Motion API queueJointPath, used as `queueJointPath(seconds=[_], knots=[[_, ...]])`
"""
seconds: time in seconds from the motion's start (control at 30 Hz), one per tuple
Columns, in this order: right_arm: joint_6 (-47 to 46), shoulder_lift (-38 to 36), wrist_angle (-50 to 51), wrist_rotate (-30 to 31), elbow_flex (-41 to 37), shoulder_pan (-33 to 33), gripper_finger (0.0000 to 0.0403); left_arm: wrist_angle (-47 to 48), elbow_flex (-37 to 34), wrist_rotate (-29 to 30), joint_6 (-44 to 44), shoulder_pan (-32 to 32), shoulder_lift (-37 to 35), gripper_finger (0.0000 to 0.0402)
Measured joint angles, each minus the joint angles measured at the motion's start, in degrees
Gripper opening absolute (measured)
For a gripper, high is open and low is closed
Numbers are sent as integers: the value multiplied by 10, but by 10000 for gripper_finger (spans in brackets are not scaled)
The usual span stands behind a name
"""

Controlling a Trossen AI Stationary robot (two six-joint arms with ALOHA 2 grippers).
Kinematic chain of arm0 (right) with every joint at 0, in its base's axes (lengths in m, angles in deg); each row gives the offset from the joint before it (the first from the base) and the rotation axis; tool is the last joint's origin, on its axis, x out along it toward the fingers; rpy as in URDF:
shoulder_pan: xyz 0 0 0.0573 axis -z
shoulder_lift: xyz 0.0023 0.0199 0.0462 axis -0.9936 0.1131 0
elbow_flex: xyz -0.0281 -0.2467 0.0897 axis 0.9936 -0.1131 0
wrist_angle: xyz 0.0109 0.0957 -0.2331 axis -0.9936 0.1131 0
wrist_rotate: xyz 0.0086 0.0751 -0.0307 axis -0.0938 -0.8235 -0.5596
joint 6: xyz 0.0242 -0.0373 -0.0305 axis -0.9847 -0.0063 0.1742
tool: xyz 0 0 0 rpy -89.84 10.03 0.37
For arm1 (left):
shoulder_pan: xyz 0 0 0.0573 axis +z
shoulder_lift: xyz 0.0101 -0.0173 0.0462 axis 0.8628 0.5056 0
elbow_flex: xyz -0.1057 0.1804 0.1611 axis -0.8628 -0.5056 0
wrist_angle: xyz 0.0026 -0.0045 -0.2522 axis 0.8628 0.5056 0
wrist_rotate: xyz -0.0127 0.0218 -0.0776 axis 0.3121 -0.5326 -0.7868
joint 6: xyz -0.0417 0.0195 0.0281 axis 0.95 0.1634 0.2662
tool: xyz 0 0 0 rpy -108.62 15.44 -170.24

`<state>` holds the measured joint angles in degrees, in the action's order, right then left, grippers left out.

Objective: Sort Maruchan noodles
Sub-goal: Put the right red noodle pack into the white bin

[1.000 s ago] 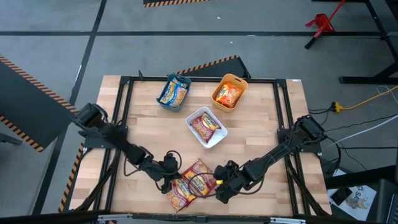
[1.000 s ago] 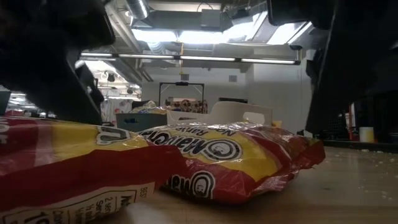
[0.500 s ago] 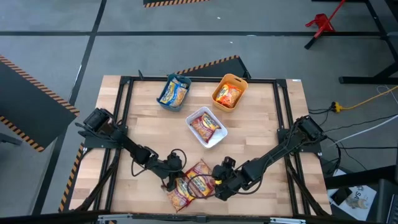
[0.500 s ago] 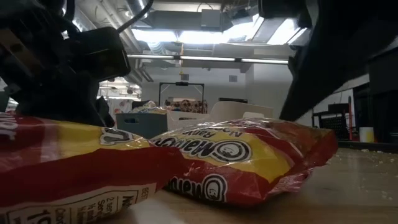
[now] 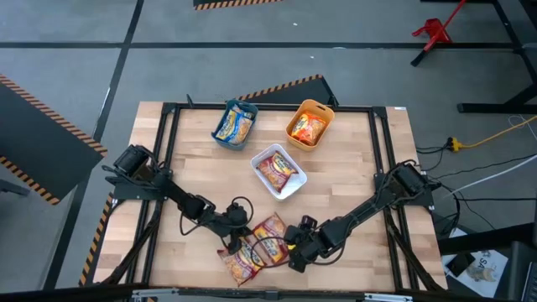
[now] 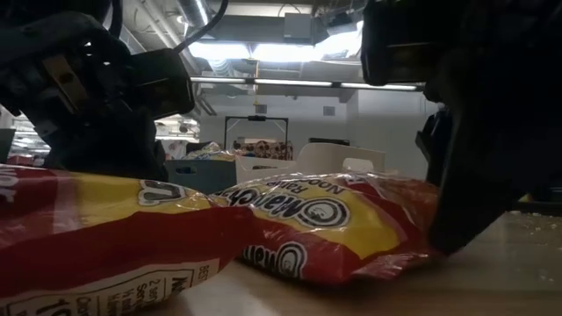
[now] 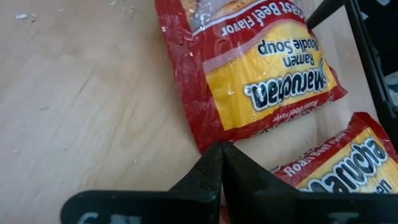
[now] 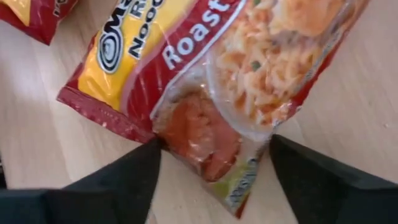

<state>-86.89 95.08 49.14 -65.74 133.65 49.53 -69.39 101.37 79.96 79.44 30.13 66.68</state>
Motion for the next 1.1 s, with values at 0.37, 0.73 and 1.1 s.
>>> queueJointPath(seconds=[0.37,0.73,1.1], knots=[[1,1,-6,-14,0,0,17,-4,0,0,2,7,0,0],[-12,-21,0,-17,21,1,1,-67,0,-58,46,7,-7,0],[40,-23,144,30,137,37,0,-65,0,-9,25,22,-123,0]])
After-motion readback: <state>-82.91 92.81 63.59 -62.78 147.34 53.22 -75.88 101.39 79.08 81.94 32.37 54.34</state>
